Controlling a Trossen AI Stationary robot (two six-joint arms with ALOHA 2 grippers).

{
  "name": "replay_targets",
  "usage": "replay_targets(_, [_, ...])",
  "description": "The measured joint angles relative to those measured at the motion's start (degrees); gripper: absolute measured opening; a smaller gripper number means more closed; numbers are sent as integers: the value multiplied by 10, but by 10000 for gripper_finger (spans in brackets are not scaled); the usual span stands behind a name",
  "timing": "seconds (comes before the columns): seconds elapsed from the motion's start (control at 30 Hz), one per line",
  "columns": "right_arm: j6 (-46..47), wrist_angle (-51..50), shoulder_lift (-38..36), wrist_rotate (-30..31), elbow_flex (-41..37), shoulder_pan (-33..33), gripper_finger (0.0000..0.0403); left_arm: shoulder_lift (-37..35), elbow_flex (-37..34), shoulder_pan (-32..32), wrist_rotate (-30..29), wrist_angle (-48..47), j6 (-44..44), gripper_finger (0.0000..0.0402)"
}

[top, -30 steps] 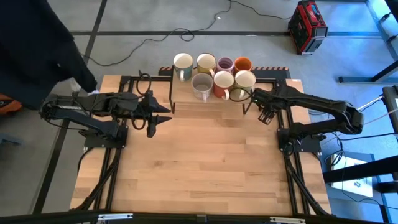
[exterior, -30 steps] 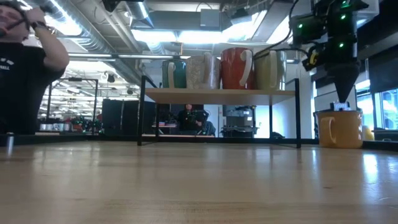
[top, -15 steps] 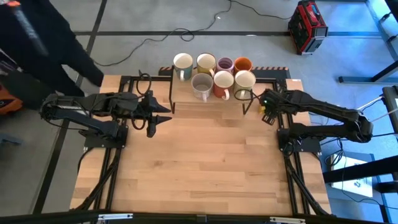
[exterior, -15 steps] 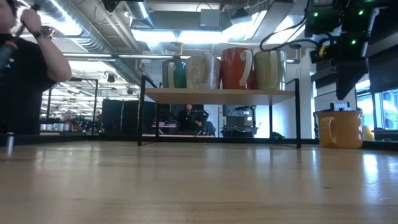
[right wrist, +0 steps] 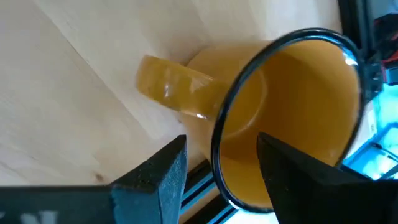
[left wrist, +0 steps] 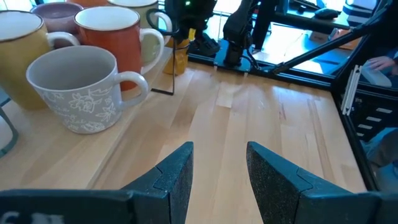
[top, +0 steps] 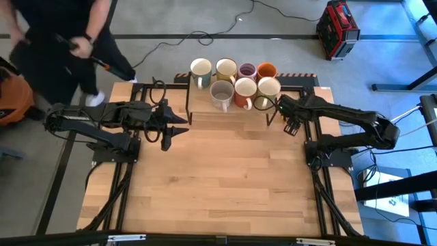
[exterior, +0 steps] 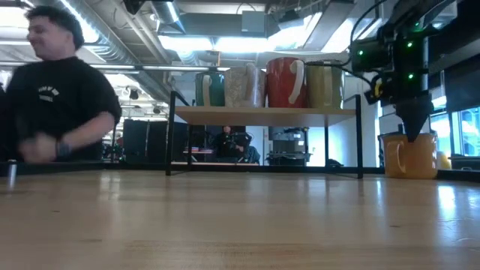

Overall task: Place coffee mugs
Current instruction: Put the yellow mug on the shelf

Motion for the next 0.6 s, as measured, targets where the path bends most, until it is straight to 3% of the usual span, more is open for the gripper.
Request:
replay_targets(0.3, [-37,25,51,-24,0,-30,167,0,0,0,0,0,-1,144])
replay_targets(0.6, [-44,25,57,-36,0,-28,36,0,0,0,0,1,-1,144])
